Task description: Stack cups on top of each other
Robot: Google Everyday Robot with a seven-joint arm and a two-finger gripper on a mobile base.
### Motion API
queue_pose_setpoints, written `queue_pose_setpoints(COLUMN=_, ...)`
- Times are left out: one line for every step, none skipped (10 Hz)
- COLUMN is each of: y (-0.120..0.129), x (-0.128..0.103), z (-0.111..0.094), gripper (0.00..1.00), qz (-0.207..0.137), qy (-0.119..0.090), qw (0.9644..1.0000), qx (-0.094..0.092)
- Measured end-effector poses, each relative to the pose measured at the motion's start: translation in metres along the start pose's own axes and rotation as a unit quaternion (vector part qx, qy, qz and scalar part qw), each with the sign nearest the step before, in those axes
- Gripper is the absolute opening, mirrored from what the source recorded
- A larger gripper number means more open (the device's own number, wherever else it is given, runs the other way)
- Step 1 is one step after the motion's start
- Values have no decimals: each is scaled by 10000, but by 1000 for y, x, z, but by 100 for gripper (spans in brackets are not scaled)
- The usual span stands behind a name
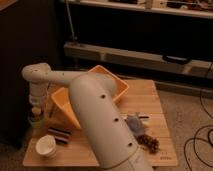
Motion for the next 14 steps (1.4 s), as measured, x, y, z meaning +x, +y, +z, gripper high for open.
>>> queue_pose_setpoints(y=14, x=4, z=-15, gripper=0, qz=-31, qy=-30, qw=10000, qx=59)
queue_pose_setpoints(y=38, x=12, z=-33, gripper=0, qz=-71, qy=-59, qw=9998, qx=182)
queue_pose_setpoints(y=61, x=19, z=-41, gripper=0, qz=-88, qy=-60, qw=9995, qx=309)
queue_pose_setpoints(y=83, x=24, z=-42, gripper=0, qz=-104, qy=-58, qw=9991, qx=410)
queue_pose_setpoints(y=102, x=30, z=-40, gripper=0, qz=-90, qy=-43, qw=9987, qx=491)
queue_pose_setpoints(y=115, x=37, z=-36, gripper=0, qz=-52, qy=-50, qw=9984, qx=560)
queue_pose_setpoints(y=121, x=44, z=-29, gripper=0, qz=-17, qy=-88, qw=9982, qx=599)
queue_pose_setpoints(y=121, x=52, z=-20, gripper=0, qz=33, qy=-110, qw=9980, qx=623)
queue_pose_setpoints(y=122, x=66, z=-6, gripper=0, qz=111, qy=-172, qw=9977, qx=640)
queue_pose_setpoints(y=120, x=80, z=6, gripper=0, qz=187, qy=-210, qw=9976, qx=633)
queue_pose_setpoints(y=119, x=88, z=12, gripper=0, qz=232, qy=-255, qw=9975, qx=609)
queue_pose_setpoints(y=114, x=96, z=19, gripper=0, qz=295, qy=-320, qw=9975, qx=555)
queue_pose_setpoints(y=113, x=100, z=23, gripper=0, qz=291, qy=-399, qw=9975, qx=500)
queue_pose_setpoints(y=112, x=104, z=22, gripper=0, qz=304, qy=-464, qw=9973, qx=481)
